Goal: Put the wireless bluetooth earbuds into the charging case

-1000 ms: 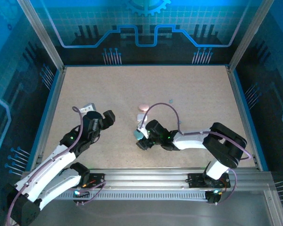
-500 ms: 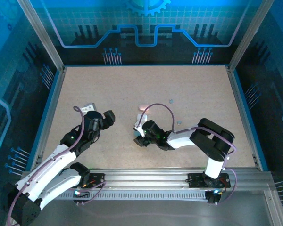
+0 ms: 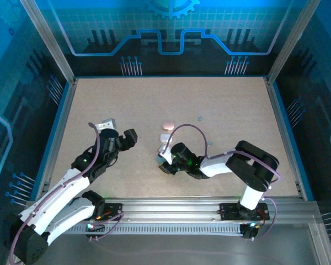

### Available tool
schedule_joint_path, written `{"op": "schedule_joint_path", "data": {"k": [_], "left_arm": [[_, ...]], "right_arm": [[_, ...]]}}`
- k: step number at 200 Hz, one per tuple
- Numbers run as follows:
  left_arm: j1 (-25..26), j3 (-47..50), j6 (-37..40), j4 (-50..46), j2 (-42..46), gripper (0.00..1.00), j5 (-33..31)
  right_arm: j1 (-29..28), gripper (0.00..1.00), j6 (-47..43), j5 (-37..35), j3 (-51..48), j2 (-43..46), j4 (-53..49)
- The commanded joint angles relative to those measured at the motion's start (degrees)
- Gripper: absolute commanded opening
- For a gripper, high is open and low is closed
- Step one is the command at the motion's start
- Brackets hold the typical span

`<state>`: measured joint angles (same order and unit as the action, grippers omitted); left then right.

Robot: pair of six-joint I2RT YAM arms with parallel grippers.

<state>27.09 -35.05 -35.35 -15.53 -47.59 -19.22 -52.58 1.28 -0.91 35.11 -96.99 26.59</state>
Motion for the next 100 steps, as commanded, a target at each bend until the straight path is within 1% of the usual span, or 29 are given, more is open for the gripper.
{"op": "schedule_joint_path", "data": {"k": [1, 16, 26, 43, 75, 100], "left_arm": [[-0.5, 0.54, 4.52, 7.66, -1.49, 0.89, 10.58], [-0.47, -0.46, 5.63, 10.58, -3.09, 0.89, 16.42], [-0.55, -1.71, 6.58, 11.97, -4.18, 0.9, 21.52], [-0.65, -4.43, 7.94, 12.72, -6.48, 0.91, 29.16], [-0.66, -8.87, 6.97, 15.33, -10.63, 0.92, 42.9], [-0.55, -11.95, 3.56, 17.62, -14.59, 0.9, 50.7]], "right_arm": [[3.05, 0.29, -3.51, 7.88, -0.83, 8.72, -0.01], [5.59, 0.3, -5.67, 13.26, -0.13, 14.66, -4.03], [7.62, 0.3, -7.91, 16.89, 0.74, 18.61, -7.67], [10.46, 0.3, -12.02, 20.94, 2.68, 24.2, -14.53], [13.72, 0.32, -18.47, 24.6, 6.43, 29.9, -21.46], [14.08, 0.32, -22.59, 24.78, 8.4, 31.65, -22.97]]}}
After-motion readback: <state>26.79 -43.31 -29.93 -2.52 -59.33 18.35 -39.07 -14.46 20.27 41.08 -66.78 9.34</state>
